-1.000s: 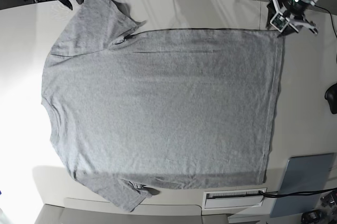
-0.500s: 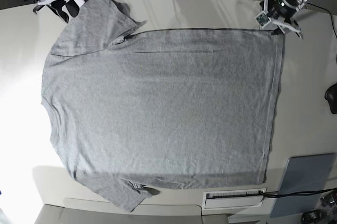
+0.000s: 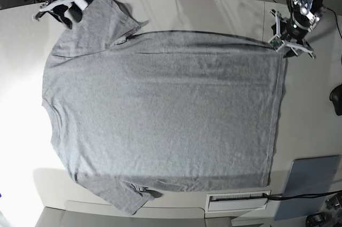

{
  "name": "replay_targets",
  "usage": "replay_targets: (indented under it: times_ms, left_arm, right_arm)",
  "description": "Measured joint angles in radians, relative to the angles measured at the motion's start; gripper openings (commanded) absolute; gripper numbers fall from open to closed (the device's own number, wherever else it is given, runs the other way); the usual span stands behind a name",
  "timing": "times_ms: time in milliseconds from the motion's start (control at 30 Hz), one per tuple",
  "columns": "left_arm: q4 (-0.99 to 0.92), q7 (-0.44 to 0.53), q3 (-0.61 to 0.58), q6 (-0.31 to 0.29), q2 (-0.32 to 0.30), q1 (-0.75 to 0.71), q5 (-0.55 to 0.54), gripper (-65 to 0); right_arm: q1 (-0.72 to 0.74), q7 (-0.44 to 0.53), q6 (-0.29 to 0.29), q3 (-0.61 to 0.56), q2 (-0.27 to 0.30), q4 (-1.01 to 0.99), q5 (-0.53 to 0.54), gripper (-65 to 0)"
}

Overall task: Fold the T-shirt properly
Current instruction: 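Lower both grippers to the shirt's shoulder corners and grasp them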

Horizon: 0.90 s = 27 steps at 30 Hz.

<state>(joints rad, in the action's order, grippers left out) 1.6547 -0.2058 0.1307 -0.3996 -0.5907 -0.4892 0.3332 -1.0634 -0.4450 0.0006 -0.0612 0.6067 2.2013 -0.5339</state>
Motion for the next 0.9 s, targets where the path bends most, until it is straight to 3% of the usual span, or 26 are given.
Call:
replay_targets:
  times_ms: [33, 133, 267, 333, 433, 500, 700, 900]
  left_arm:
    - [-0.003, 0.006, 0.001, -0.016, -0.003, 0.003, -0.001, -37.3]
    - [-0.004, 0.015, 0.002, -0.051, -0.009, 0.006, 0.001, -41.5]
    - [-0.005, 0.036, 0.002, -0.143, -0.011, 0.006, 0.041, -65.0]
    - [-0.006, 0.04, 0.002, -0.163, -0.011, 0.007, 0.043, -65.0]
    - [-0.006, 0.04, 0.003, -0.18, -0.014, 0.008, 0.043, -65.0]
    - [-0.005, 0.04, 0.003, -0.18, -0.014, 0.008, 0.043, -65.0]
    - [-0.005, 0.042, 0.003, -0.18, -0.014, 0.008, 0.044, -65.0]
    - [-0.005, 0.043, 0.003, -0.18, -0.014, 0.008, 0.045, -65.0]
  right_arm:
    - [0.006, -0.001, 0.029, 0.0, 0.0, 0.0, 0.0, -28.8]
    - [0.032, 0.0, 0.03, 0.0, 0.0, 0.0, 0.0, -28.3]
    - [0.066, 0.0, 0.031, -0.001, 0.0, 0.0, 0.0, -28.3]
    - [0.093, 0.0, 0.053, 0.0, -0.001, 0.0, 0.0, -28.3]
    - [0.139, -0.003, 0.244, 0.0, 0.003, 0.0, -0.03, -28.3]
    - [0.143, 0.001, 0.317, -0.005, 0.029, -0.003, -0.04, -28.3]
    - [0.144, -0.009, 0.352, -0.004, 0.134, -0.05, -0.099, -28.4]
    - [0.143, 0.044, 0.356, -0.004, 0.144, -0.173, -0.156, -28.4]
